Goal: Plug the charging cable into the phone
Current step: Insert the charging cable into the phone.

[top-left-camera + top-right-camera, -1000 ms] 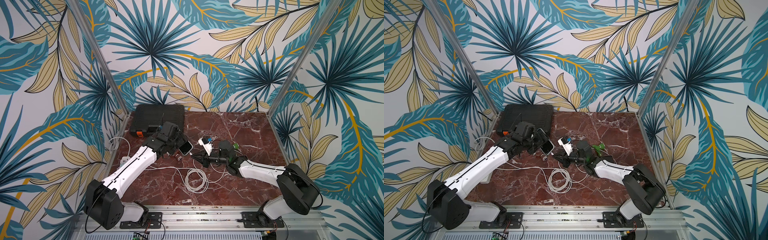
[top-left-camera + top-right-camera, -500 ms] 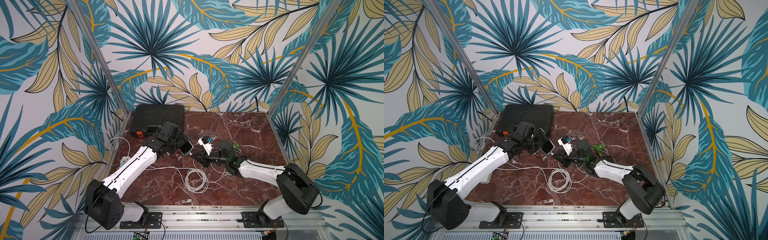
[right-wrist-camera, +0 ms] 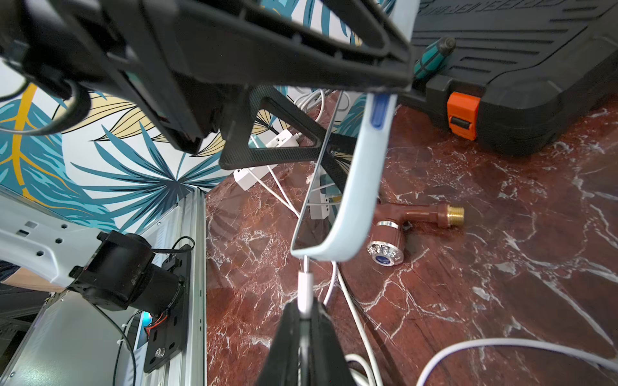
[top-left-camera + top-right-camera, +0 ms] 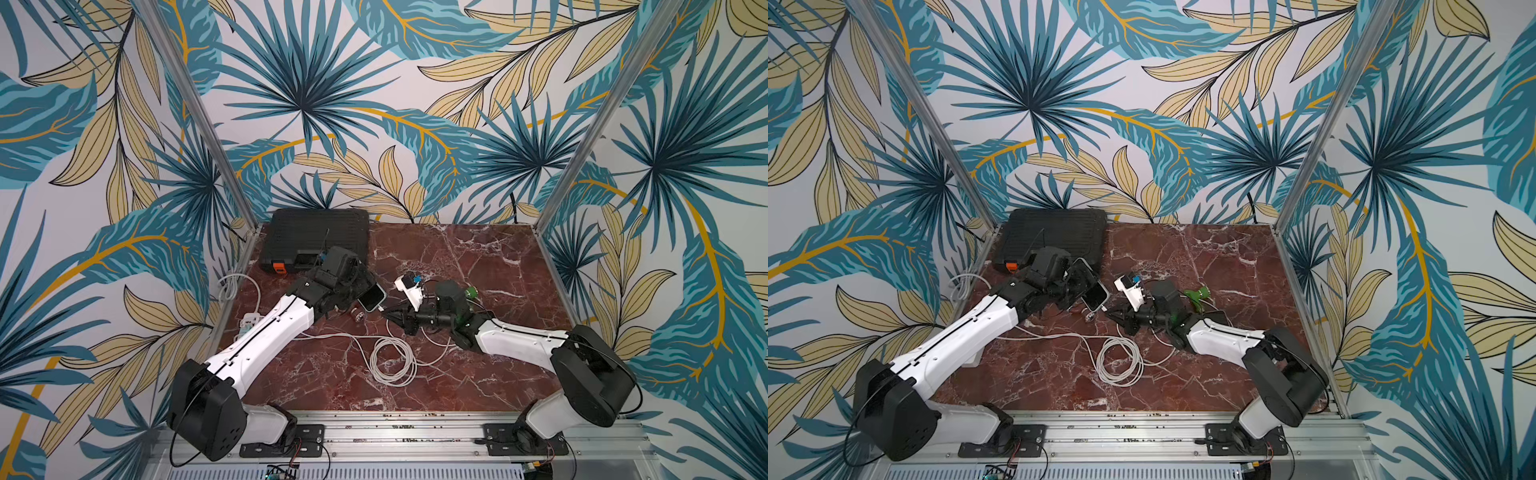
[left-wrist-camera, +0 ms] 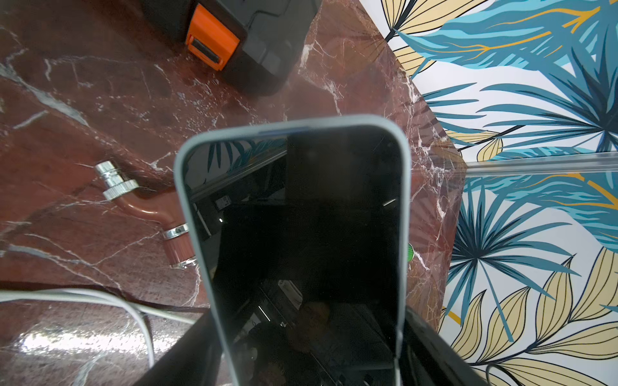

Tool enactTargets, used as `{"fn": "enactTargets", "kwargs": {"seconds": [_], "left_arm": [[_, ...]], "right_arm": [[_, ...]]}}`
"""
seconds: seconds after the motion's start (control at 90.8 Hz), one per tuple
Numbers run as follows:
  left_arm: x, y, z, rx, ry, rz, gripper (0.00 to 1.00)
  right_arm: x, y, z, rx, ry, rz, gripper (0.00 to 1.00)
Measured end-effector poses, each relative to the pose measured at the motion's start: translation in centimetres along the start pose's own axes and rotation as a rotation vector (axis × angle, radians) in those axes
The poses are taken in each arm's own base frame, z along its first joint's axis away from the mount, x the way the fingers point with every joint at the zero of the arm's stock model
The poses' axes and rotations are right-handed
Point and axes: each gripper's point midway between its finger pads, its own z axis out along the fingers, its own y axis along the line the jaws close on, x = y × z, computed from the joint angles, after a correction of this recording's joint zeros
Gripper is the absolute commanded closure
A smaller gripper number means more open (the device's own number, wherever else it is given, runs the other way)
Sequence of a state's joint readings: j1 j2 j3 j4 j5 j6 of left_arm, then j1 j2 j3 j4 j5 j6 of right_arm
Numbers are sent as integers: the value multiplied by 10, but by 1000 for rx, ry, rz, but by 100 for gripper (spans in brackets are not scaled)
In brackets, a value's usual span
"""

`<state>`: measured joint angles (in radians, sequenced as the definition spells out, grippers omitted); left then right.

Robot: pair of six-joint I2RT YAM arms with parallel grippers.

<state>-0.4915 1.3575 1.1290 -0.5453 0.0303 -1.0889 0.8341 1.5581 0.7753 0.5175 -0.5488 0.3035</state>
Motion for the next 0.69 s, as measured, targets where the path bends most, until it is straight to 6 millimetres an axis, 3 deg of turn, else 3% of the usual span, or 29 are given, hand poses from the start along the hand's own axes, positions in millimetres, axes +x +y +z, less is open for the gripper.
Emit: {"fn": "enactTargets", "kwargs": {"seconds": [0.694], "left_arm": [[2,6,2,-1,-28,9,67]], "right_arm": [[5,-7,6,10,31,52,100]]}}
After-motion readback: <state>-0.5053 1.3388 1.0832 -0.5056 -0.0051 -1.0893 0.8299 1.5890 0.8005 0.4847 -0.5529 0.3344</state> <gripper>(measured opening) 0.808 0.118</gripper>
